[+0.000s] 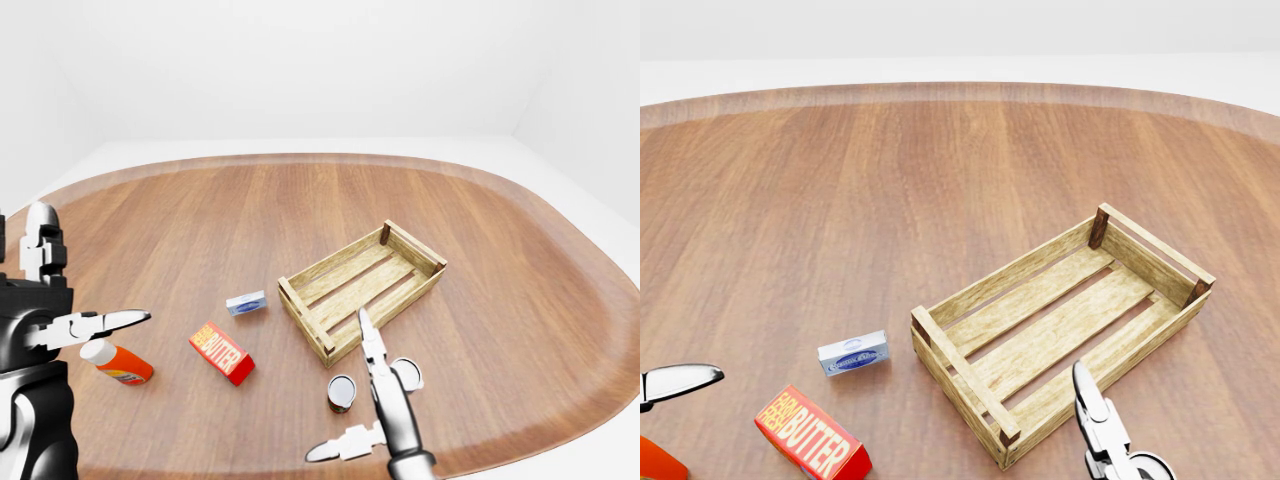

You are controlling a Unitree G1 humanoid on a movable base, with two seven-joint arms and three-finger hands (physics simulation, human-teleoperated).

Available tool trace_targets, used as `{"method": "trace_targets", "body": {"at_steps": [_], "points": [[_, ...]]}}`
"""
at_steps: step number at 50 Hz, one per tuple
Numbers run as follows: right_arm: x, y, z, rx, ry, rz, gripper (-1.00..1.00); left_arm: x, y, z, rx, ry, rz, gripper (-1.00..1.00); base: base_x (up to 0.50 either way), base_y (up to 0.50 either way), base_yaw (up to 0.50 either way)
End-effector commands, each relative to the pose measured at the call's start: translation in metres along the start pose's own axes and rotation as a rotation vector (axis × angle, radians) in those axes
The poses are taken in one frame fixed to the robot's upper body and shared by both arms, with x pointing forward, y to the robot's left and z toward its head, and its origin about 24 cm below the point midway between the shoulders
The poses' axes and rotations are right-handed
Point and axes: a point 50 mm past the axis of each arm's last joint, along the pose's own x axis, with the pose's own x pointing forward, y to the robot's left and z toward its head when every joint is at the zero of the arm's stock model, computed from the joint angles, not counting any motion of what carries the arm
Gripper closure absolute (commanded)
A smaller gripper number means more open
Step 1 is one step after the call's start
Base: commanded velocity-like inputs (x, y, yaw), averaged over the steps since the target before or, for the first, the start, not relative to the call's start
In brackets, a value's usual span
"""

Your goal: Pick up the tomato sauce, and put it in the wooden tray.

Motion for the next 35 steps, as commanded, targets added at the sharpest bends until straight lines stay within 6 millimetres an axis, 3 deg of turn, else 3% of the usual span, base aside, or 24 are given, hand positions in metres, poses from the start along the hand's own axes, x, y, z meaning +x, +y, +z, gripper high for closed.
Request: {"method": "trace_targets", "body": {"at_steps": [1, 35], "points": [[0.002, 0.000, -0.007, -0.004, 0.026, 0.000, -1.00, 0.000, 0.000, 0.000, 0.001, -0.001, -0.001, -1.00, 0.00, 0.00, 0.00], [0.009, -0.005, -0.036, -0.013, 0.130, -0.024, -1.00, 0.000, -0.002, -0.005, 0.004, 0.020, -0.005, -1.00, 0.00, 0.00, 0.00]]}}
